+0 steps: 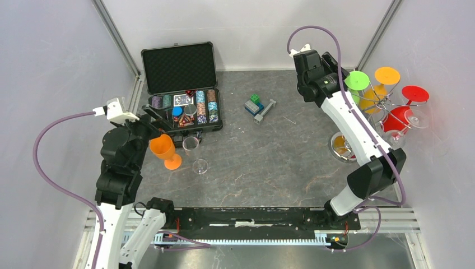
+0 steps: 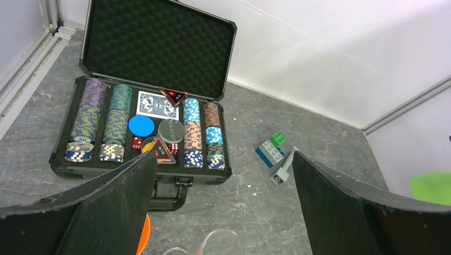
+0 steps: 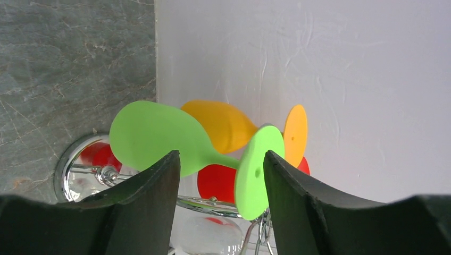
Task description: Take the wine glass off the wine glass rack
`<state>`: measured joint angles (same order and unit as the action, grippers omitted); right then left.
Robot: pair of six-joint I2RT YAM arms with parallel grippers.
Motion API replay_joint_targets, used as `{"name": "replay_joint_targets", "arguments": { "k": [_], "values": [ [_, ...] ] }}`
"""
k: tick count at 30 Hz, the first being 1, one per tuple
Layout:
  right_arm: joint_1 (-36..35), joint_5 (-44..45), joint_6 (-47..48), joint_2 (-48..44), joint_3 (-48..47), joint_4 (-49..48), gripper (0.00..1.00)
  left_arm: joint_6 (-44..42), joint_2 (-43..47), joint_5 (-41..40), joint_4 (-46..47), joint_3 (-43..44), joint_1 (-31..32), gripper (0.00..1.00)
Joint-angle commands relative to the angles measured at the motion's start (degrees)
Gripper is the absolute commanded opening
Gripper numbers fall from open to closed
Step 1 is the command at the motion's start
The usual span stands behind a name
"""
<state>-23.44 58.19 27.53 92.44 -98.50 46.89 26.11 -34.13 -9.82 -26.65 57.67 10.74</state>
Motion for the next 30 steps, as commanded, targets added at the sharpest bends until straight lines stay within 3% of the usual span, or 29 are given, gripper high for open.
{"name": "replay_joint_targets", "arguments": {
  "k": [1,12,22,30],
  "values": [
    [0.27,2.7,2.2,-4.28,1.25,-5.23,0.63,0.57,-0.21,1.12,2.22,-0.28,0.07,1.0],
    [0.74,4.41,4.73,-7.35,6.29,-8.77,0.58,0.41,0.19,0.97,1.87,-0.45,0.07,1.0],
    [0.95,3.43,7.61,-9.13,9.39,-12.28,0.41,0.1,0.14,0.94,1.69,-0.37,0.07,1.0],
    [0.94,0.89,11.35,-11.43,12.25,-15.42,0.38,-0.29,0.16,1.12,1.25,0.16,0.07,1.0]
  ]
}}
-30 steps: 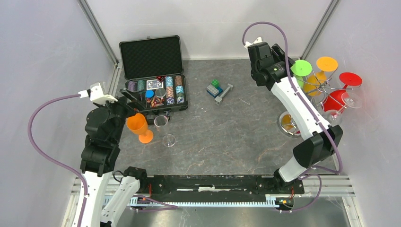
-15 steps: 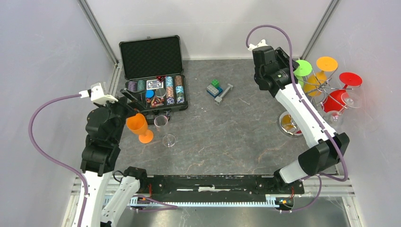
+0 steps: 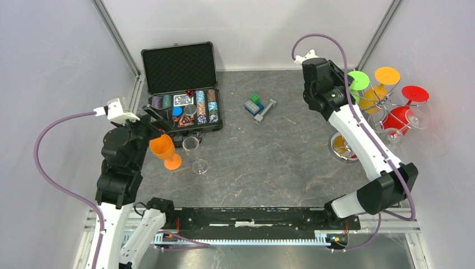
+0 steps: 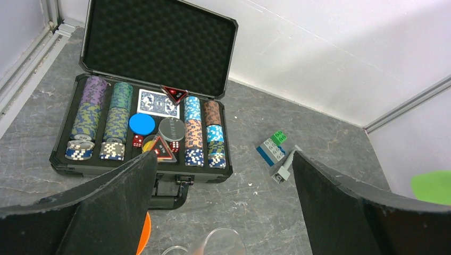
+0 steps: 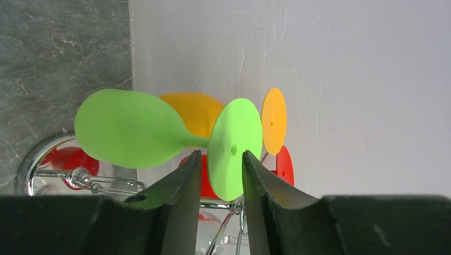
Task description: Take the wine glass off the wine glass rack
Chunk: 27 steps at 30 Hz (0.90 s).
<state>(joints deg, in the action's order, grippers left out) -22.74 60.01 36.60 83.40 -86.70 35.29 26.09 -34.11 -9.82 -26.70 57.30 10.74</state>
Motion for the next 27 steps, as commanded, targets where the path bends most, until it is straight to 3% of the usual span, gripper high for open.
{"name": "replay_joint_targets", "arguments": {
  "k": [1,5,13,16,20,27],
  "values": [
    [0.26,-1.03,2.7,-2.44,0.81,-4.17,0.38,-0.28,0.06,1.21,1.3,0.6,0.07,1.0],
    [0.33,-1.12,3.65,-2.03,1.48,-4.92,0.38,-0.46,-0.15,1.51,1.04,0.71,0.07,1.0],
    [0.51,-0.95,4.18,-1.25,0.85,-5.05,0.28,-0.91,-0.1,1.56,0.33,1.06,0.07,1.0],
    [0.51,-0.27,4.6,-1.27,0.65,-5.0,0.19,-0.98,-0.17,1.73,0.33,1.06,0.07,1.0],
    [0.52,1.01,5.1,-1.46,0.01,-5.05,0.0,-1.03,-0.42,1.9,0.29,1.15,0.07,1.0],
    [0.55,3.1,8.96,-1.41,-0.69,-6.89,0.0,-0.99,-0.66,2.07,0.4,1.33,0.07,1.0]
  ]
}}
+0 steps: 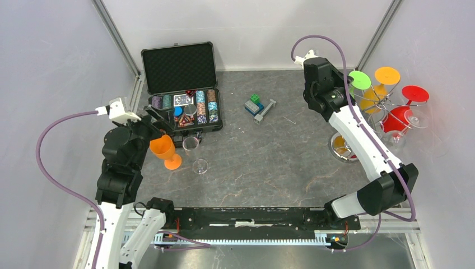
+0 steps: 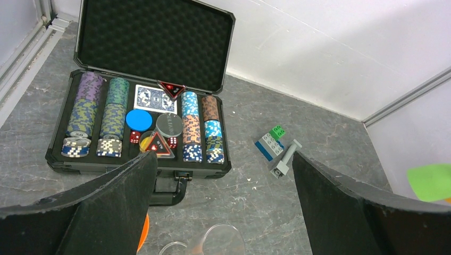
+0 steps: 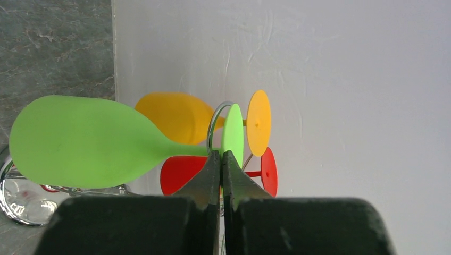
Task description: Take the wine glass off the wine glass rack
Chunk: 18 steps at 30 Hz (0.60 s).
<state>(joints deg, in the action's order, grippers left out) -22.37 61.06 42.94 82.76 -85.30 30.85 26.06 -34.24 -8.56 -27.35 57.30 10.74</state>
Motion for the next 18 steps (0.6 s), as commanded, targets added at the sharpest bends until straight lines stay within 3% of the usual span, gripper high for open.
{"name": "replay_joint_targets", "arguments": {
  "k": [1,9,18],
  "values": [
    [0.13,2.69,3.85,-0.85,-1.71,-3.5,0.0,-0.98,-0.5,0.82,1.03,1.33,0.07,1.0],
    [0.16,6.51,16.0,-1.35,2.0,-19.79,0.0,-0.81,-0.81,1.17,1.2,1.33,0.08,1.0],
    [0.57,3.35,15.81,0.31,3.29,-21.33,0.0,-0.95,-0.72,1.07,1.08,1.42,0.02,1.0]
  ]
}}
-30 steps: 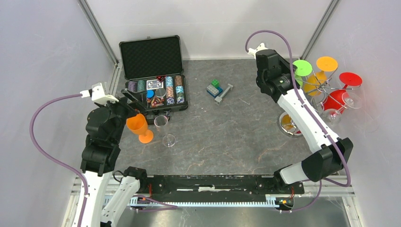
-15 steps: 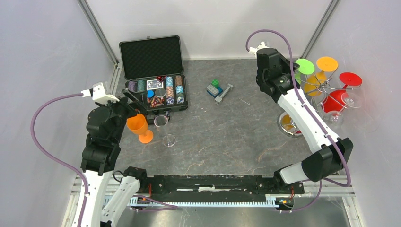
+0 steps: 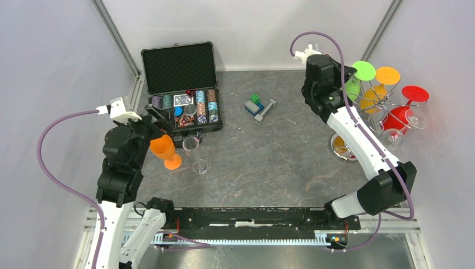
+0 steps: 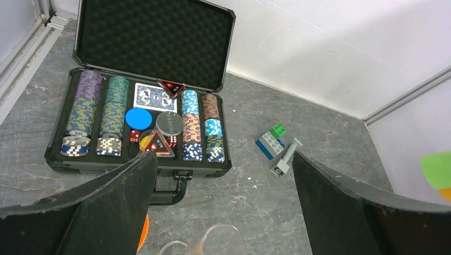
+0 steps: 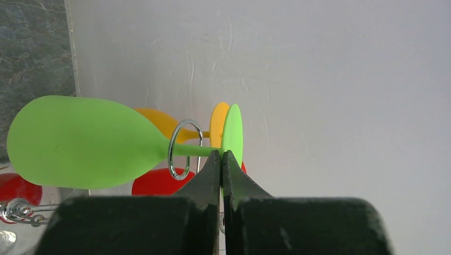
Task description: Take the wine glass off the wine glass rack
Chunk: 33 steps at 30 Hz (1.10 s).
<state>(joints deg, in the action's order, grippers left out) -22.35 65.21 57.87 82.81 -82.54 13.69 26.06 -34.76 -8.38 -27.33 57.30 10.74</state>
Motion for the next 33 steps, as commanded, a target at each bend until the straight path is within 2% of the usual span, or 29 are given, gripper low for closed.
{"name": "replay_joint_targets", "arguments": {
  "k": [1,9,14,23,28,33],
  "values": [
    [0.68,-0.79,0.96,0.44,0.62,-4.52,0.0,-0.93,-0.11,0.82,1.05,1.41,0.07,1.0],
    [2.57,0.6,3.05,1.78,0.55,-9.27,0.0,-0.85,0.0,0.84,1.03,1.33,0.07,1.0],
    [2.75,3.33,2.82,0.88,1.49,-8.7,0.0,-0.75,0.09,0.99,1.01,1.24,0.07,1.0],
    [1.0,3.35,-8.2,-2.79,0.44,6.76,0.0,-0.08,-0.18,1.64,1.6,0.89,0.07,1.0],
    [-3.21,-2.16,-14.18,-3.91,-1.45,13.97,0.0,0.49,-0.36,2.37,1.92,0.8,0.07,1.0],
    [-6.56,-7.7,-17.77,-4.29,-2.6,15.64,0.0,0.74,-0.13,2.54,1.93,0.84,0.07,1.0]
  ]
}}
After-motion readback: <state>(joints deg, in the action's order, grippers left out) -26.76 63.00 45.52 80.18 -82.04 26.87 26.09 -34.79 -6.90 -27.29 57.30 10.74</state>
